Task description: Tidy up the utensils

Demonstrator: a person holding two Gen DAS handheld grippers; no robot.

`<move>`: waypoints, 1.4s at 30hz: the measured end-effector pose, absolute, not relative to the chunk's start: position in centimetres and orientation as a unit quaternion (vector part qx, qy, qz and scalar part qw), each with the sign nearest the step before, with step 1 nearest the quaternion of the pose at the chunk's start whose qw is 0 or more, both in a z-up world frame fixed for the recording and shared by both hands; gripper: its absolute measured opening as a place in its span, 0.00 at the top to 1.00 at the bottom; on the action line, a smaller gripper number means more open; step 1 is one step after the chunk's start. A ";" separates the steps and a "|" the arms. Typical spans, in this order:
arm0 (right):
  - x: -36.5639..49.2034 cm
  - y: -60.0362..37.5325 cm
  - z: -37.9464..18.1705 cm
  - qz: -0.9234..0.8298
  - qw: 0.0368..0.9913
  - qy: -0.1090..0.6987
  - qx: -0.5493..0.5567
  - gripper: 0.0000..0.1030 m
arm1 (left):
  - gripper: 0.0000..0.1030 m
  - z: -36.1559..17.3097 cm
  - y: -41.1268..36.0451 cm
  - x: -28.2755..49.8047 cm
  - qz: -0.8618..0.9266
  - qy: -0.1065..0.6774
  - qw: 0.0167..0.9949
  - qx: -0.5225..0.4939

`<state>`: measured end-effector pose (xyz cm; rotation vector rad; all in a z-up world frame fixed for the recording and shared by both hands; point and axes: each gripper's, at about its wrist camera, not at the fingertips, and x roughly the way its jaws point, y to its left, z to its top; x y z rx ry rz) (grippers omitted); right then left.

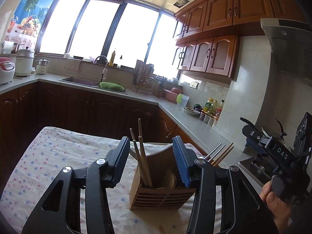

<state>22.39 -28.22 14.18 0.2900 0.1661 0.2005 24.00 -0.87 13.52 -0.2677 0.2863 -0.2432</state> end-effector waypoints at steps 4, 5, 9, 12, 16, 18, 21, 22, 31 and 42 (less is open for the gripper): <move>20.5 -28.8 13.6 0.106 0.980 0.078 0.149 0.20 | 0.32 12.8 0.2 21.6 -0.104 0.141 0.974 -0.141; 19.9 -28.9 13.2 0.106 0.980 0.079 0.151 0.19 | 0.25 12.4 0.5 20.9 -0.097 0.142 0.975 -0.141; 17.0 -29.3 10.8 0.112 0.976 0.099 0.157 0.14 | 0.19 10.2 1.8 18.0 -0.074 0.160 0.972 -0.156; 14.7 -29.5 8.6 0.116 0.972 0.117 0.168 0.13 | 0.18 8.3 2.7 16.1 -0.058 0.185 0.965 -0.177; 12.0 -29.8 6.4 0.125 0.964 0.143 0.188 0.09 | 0.18 6.4 3.3 13.4 -0.051 0.206 0.957 -0.196; 10.8 -30.0 5.4 0.125 0.961 0.154 0.192 0.09 | 0.18 5.6 3.3 12.2 -0.051 0.214 0.954 -0.202; 9.5 -30.3 4.0 0.125 0.956 0.175 0.200 0.08 | 0.18 4.5 3.3 10.5 -0.053 0.222 0.952 -0.206; 9.1 -30.4 3.6 0.124 0.955 0.179 0.202 0.08 | 0.18 4.1 3.2 10.0 -0.051 0.225 0.951 -0.206; 5.8 -30.5 2.3 0.113 0.957 0.191 0.190 0.08 | 0.18 1.9 2.7 6.9 -0.046 0.251 0.948 -0.189; -0.8 -27.3 6.0 0.084 0.995 0.030 0.034 0.00 | 0.00 5.0 1.1 2.3 -0.020 0.174 0.978 -0.113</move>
